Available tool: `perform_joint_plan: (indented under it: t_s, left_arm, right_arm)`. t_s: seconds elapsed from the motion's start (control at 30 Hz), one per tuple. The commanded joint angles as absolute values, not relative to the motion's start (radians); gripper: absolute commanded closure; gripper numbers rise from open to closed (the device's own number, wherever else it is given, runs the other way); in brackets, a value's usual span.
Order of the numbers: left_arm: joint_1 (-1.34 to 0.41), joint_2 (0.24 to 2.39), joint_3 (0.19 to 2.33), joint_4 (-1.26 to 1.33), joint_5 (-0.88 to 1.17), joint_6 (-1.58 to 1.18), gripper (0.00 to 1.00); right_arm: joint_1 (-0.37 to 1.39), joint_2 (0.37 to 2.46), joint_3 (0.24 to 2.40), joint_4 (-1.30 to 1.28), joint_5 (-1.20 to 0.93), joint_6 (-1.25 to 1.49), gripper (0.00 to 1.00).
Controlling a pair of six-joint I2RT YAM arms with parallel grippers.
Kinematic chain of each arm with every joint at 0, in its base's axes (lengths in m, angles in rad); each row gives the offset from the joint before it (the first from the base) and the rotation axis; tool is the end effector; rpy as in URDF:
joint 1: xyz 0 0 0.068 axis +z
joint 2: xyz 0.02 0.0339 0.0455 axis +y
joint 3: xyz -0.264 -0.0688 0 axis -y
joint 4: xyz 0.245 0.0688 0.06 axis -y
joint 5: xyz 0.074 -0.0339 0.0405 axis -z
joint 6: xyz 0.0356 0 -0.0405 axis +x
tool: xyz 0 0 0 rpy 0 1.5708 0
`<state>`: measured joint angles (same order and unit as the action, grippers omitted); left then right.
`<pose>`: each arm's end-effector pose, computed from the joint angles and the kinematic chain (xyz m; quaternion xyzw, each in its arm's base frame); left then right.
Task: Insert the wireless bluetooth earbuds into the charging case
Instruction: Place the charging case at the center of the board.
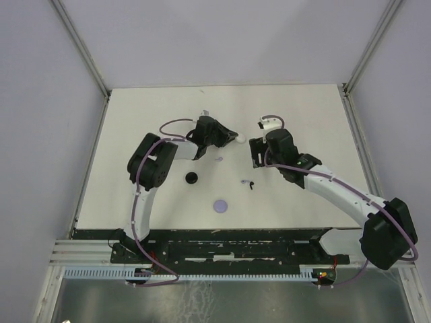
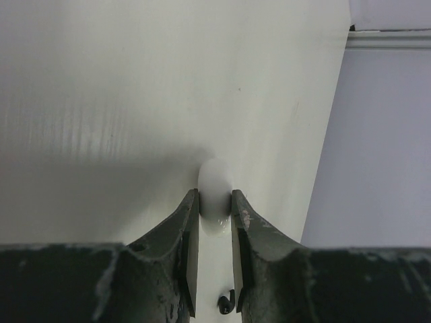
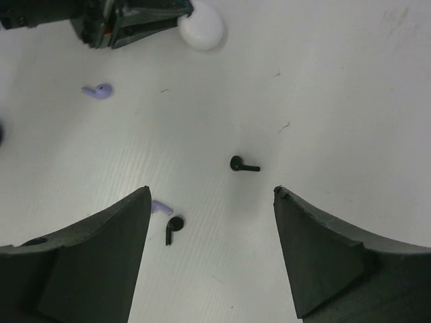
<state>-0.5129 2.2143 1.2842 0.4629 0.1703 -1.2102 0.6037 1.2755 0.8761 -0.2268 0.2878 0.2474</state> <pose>0.4069 -0.2361 0.1150 -0.2480 0.8127 -0.4435 0.2852 0.2361 0.1505 0.2627 -0.0920 0.8789 0.0696 0.4628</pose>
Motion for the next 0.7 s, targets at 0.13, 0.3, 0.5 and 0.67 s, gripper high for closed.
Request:
perform_joint_plan:
  t_s: [0.13, 0.3, 0.5, 0.67]
  left_arm:
    - [-0.512, 2.246, 1.391, 0.384, 0.207, -1.113, 0.53]
    - [-0.511, 2.229, 1.407, 0.349, 0.212, -1.091, 0.39]
    - [-0.494, 2.139, 1.371, 0.318, 0.200, -1.059, 0.35]
    - [-0.453, 2.002, 1.295, 0.289, 0.166, -1.018, 0.34]
  right_arm:
    - [0.665, 1.302, 0.966, -0.365, 0.011, 0.250, 0.21]
    - [0.756, 1.308, 0.944, -0.383, 0.014, 0.291, 0.22]
    - [0.841, 1.325, 0.913, -0.350, 0.049, 0.314, 0.22]
    - [0.882, 1.394, 0.939, -0.298, 0.065, 0.282, 0.22]
